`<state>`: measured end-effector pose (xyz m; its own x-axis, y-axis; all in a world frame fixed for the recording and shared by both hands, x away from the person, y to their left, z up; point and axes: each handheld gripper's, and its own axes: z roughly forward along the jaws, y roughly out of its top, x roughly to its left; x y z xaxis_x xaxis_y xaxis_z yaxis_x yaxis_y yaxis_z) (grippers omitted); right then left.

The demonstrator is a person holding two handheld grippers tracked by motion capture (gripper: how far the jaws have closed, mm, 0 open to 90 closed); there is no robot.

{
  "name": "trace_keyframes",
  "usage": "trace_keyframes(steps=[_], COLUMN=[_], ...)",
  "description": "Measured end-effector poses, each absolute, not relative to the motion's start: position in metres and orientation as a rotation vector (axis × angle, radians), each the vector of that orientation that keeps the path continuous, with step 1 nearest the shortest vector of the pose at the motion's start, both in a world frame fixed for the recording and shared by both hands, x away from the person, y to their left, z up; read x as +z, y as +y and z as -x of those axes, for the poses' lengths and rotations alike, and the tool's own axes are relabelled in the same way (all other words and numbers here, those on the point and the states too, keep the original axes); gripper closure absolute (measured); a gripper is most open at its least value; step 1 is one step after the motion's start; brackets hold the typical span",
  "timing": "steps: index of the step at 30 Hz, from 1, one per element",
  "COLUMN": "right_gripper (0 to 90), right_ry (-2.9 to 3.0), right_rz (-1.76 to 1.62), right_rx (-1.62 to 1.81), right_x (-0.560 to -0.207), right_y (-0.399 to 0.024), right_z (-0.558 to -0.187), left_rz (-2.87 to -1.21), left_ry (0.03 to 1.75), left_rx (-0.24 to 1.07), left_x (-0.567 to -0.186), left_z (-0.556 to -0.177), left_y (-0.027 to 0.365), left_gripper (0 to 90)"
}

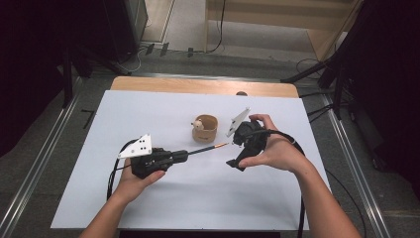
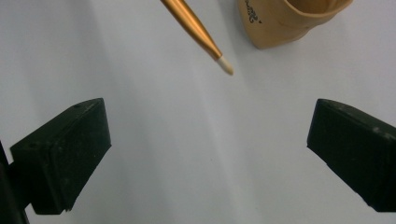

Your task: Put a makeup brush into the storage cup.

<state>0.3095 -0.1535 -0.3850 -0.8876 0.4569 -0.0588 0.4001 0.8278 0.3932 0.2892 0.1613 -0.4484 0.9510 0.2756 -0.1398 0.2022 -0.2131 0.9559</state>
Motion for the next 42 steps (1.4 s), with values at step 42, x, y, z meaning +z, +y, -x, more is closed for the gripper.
trace_keyframes(steps=[42], right_gripper=[0.7], right_ry=[2.382], right_rz=[-1.294], right_rx=[1.485], right_x=[-0.434], right_y=[-0.159], right_z=[-0.266], left_rz=[-1.744], left_ry=[0.413], left_rx=[0.135], left_x=[-0.448], left_z=[-0.288], left_y=[0.164], left_gripper=[86.6])
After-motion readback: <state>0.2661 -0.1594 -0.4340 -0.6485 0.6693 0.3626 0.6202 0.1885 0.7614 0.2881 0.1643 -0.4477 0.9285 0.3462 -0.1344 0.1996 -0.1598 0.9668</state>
